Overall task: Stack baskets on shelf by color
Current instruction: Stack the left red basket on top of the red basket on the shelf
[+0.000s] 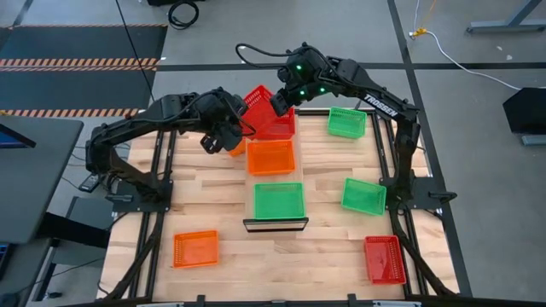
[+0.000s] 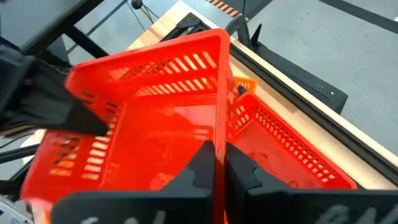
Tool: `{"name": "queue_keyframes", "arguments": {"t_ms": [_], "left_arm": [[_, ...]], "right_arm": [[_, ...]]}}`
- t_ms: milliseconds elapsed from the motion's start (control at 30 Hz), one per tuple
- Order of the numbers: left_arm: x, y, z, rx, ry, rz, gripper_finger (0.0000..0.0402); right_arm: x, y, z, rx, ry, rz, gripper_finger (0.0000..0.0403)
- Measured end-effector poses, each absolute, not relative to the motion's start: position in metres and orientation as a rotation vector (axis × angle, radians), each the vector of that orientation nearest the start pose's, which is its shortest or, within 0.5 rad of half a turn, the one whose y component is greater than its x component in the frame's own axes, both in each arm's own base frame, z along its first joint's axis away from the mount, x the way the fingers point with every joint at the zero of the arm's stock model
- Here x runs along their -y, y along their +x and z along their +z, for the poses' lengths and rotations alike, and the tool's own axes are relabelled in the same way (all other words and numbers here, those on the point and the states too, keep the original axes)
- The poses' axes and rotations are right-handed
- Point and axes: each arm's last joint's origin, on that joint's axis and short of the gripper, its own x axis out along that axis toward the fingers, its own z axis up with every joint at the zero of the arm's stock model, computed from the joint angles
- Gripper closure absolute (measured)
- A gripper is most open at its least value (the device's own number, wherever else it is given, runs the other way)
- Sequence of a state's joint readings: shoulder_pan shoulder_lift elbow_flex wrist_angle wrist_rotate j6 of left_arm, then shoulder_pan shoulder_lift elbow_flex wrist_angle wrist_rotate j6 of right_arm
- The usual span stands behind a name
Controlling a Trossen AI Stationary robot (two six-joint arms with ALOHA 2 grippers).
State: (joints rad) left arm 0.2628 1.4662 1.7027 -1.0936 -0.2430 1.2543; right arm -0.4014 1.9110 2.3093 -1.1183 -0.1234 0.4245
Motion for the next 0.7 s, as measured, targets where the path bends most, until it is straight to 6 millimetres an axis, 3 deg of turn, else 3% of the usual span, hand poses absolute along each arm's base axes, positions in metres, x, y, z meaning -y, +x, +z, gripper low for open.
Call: {"name": "queue_keyframes", "arguments": {"t_ms": [200,367,700], "left_arm": [[-0.076,0.264,0.421,-0.964,1.08,-0.027,0.0323],[-0.073,0.257,0.433,-0.882,1.047,0.053,0.0266],[-0.076,0.228,0.453,-0.854,0.884,0.327,0.0152]], "right_arm": [[0.154,0.35,0.438,-0.645,0.62,-0.442,0.0389],[0.159,0.344,0.434,-0.681,0.661,-0.457,0.0394],[0.177,0.334,0.43,-0.683,0.754,-0.556,0.0395]]}}
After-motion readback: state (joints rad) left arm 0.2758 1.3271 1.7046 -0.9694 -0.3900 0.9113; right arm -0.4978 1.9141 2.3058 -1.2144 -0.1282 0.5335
